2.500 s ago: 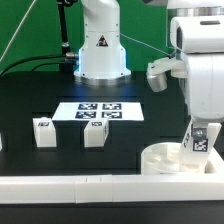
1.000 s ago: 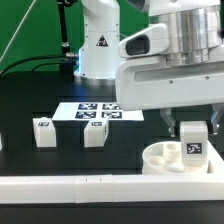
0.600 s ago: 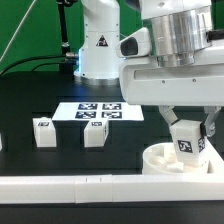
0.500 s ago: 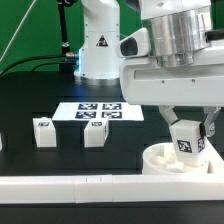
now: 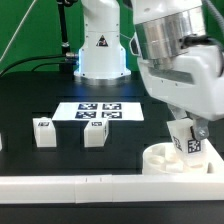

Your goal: Assemble stool

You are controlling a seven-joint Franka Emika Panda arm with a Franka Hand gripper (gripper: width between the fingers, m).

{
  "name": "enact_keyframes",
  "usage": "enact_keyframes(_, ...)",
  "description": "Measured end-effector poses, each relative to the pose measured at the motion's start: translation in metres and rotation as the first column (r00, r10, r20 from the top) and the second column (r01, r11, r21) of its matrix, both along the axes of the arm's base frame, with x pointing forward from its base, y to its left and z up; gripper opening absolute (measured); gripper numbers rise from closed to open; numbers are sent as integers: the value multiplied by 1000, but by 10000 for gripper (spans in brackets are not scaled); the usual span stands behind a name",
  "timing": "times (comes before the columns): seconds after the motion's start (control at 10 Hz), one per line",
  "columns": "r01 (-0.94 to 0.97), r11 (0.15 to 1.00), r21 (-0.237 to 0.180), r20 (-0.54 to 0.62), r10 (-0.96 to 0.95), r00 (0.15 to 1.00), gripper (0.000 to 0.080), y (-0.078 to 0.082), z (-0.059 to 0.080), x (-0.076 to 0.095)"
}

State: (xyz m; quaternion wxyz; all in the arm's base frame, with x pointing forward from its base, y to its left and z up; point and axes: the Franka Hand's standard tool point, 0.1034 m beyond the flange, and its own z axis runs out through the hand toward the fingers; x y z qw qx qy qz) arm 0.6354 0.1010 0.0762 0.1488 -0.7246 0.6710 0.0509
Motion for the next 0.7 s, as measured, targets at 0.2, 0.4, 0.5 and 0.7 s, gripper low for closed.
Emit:
enact_keyframes(0.2, 222, 974, 50, -52, -220, 974, 338, 5, -1, 0)
enact_keyframes(0.4, 354, 933, 63, -122, -345, 931, 338, 10, -2, -3)
enact_keyframes(0.5, 364, 929, 67, -125, -354, 927, 338, 9, -2, -3)
enact_keyframes(0.7, 351, 934, 71, -121, -342, 932, 338, 10, -3, -4)
